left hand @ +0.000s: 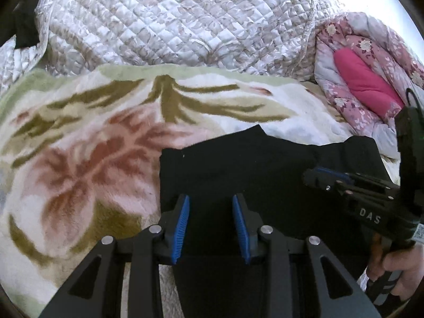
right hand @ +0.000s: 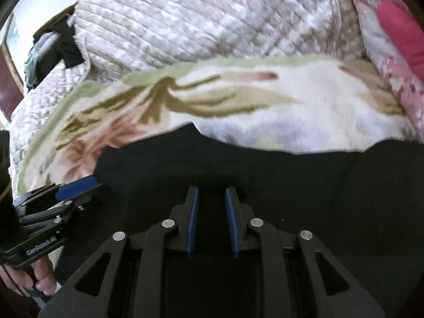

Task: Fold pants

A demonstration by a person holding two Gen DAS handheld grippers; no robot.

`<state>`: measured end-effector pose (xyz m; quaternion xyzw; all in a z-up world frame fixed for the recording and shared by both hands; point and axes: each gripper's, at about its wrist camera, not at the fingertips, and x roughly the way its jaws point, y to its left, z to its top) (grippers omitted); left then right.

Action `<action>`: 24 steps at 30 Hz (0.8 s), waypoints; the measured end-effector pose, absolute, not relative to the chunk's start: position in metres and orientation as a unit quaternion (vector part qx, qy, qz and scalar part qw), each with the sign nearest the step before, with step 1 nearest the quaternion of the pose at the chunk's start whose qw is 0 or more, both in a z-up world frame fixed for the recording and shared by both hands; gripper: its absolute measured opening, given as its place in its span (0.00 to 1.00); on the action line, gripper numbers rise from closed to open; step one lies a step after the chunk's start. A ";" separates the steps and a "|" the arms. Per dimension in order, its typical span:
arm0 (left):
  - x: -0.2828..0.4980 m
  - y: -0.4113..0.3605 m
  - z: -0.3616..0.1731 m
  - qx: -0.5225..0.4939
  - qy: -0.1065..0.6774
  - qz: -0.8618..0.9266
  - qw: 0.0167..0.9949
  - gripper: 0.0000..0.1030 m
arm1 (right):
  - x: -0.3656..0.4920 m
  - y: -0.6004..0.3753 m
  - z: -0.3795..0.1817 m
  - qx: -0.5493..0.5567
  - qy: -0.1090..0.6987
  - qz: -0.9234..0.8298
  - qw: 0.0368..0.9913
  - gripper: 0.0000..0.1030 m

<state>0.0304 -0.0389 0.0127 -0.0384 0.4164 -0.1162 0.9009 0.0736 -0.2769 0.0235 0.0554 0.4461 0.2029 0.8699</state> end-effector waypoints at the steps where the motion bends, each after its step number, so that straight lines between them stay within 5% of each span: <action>1: 0.028 -0.041 0.012 -0.030 0.410 -0.118 0.904 0.38 | 0.074 -0.277 0.023 0.055 0.446 0.202 0.870 0.20; 6: 0.025 -0.048 0.012 -0.016 0.401 -0.125 0.907 0.48 | 0.070 -0.275 0.023 0.043 0.441 0.197 0.875 0.20; 17: 0.013 -0.050 0.012 0.005 0.391 -0.123 0.912 0.50 | 0.051 -0.285 0.023 0.051 0.431 0.202 0.878 0.21; 19: 0.003 -0.048 0.012 -0.001 0.393 -0.123 0.911 0.50 | 0.040 -0.288 0.023 0.039 0.428 0.187 0.883 0.32; 24: -0.024 -0.046 0.012 -0.005 0.390 -0.116 0.914 0.52 | 0.010 -0.299 0.030 0.028 0.410 0.168 0.896 0.33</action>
